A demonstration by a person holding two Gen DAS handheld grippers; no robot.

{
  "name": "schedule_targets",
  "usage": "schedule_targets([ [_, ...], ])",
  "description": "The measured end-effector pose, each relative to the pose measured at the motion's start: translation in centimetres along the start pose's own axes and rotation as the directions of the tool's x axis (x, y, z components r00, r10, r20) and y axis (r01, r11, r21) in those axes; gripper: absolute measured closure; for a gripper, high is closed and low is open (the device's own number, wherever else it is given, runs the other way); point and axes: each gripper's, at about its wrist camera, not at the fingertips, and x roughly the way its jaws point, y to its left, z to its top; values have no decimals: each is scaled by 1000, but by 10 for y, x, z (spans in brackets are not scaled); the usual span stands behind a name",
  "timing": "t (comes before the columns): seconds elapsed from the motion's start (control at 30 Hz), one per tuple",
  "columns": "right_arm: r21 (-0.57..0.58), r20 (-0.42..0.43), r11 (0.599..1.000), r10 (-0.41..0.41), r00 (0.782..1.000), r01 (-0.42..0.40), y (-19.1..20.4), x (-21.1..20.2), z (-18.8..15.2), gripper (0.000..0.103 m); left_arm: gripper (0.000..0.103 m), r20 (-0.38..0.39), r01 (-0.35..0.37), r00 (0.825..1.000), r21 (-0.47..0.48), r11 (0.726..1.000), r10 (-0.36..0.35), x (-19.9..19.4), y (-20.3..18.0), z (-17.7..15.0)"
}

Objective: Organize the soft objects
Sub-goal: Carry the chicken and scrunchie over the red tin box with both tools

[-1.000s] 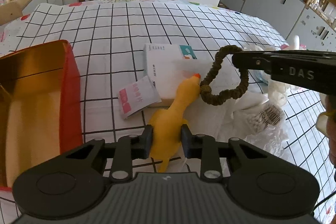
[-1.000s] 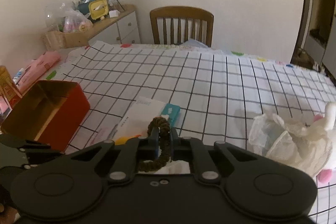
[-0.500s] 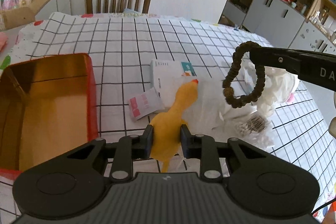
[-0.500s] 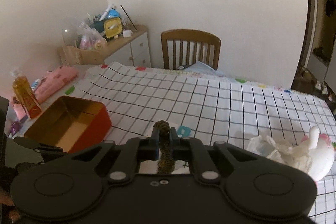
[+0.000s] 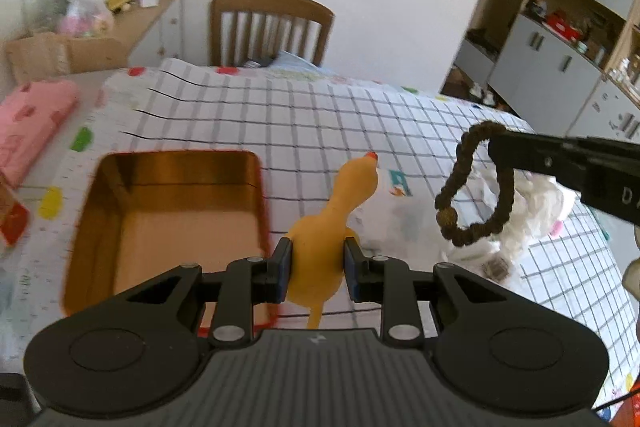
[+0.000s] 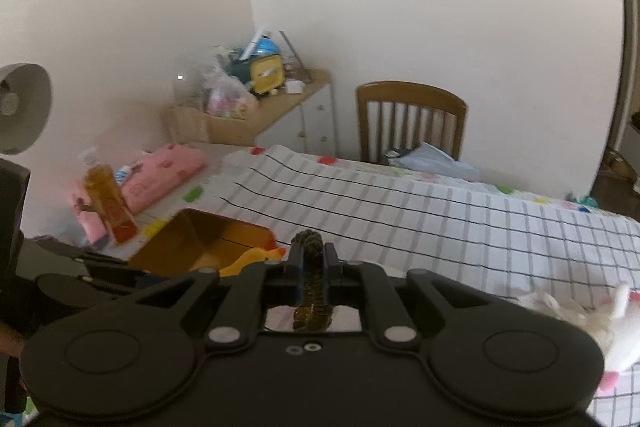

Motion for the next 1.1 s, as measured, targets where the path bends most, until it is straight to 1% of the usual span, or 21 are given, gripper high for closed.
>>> schedule_targets([
  [0.27,-69,-11,992,104,994,-105,47,22,20,95,77,20,-91,996,-35,995,91,-16,44,14],
  [0.43,-104,-33,983,149,988,-152,75,45,26,95,77,4,-147,989,-63,987,148,-14,75,19],
  [0.57,-125,-66,975,175,982,-182,94,68,26,95,77,-22,-178,984,-80,981,177,-3,93,25],
  [0.77,-120,-133,970,197,971,-213,109,100,21,95,77,-71,-224,974,-101,969,217,21,118,30],
  [0.9,-116,-183,966,206,961,-229,115,121,14,95,77,-106,-240,968,-105,965,229,40,127,33],
  [0.97,-110,-216,963,216,952,-244,117,131,8,95,77,-130,-249,963,-113,962,234,51,131,33],
  [1.1,-135,-259,956,219,941,-260,123,144,-4,95,77,-162,-269,954,-96,958,252,68,131,32],
])
